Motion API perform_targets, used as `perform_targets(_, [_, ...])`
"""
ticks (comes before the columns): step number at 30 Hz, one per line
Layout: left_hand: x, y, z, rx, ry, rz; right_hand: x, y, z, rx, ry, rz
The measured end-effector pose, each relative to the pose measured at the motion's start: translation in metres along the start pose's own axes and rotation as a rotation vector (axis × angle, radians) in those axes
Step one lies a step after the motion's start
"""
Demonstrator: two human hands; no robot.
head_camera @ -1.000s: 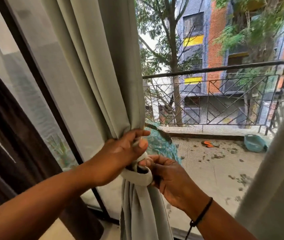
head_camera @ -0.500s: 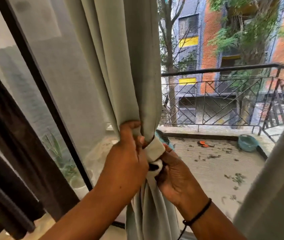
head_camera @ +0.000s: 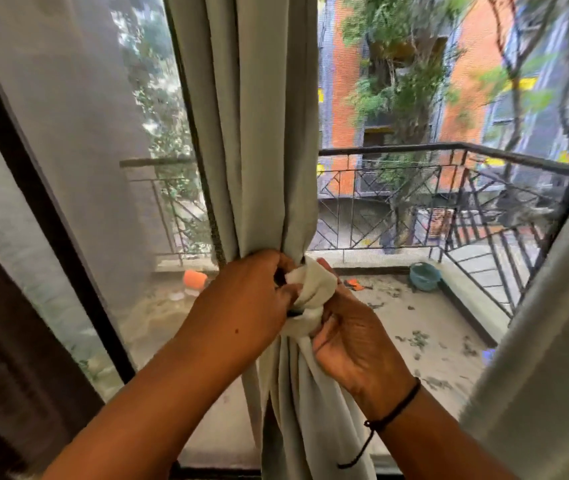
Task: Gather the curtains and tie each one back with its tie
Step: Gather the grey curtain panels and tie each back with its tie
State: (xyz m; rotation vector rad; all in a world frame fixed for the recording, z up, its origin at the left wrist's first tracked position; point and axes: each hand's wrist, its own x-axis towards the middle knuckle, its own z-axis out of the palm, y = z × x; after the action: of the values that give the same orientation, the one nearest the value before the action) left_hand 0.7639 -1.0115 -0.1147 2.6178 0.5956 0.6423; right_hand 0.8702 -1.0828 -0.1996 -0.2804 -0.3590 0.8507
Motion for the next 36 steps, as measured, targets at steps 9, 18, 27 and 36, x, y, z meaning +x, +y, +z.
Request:
perform_targets(9, [0.013,-0.034,-0.001,-0.110,0.071,-0.018,0.005,0.013,0.012,-0.552,0.242,-0.110])
perform_targets(18, [0.020,-0.032,0.012,-0.257,0.224,0.015,-0.001,-0.020,-0.005,-2.091,-0.094,-1.309])
perform_targets(27, [0.046,-0.005,-0.020,-0.350,0.295,0.198,-0.008,-0.034,-0.017,-2.007,-0.213,-1.031])
perform_targets(36, [0.039,0.022,-0.003,-0.634,0.129,0.299,0.010,-0.070,0.045,-1.631,-0.140,-0.493])
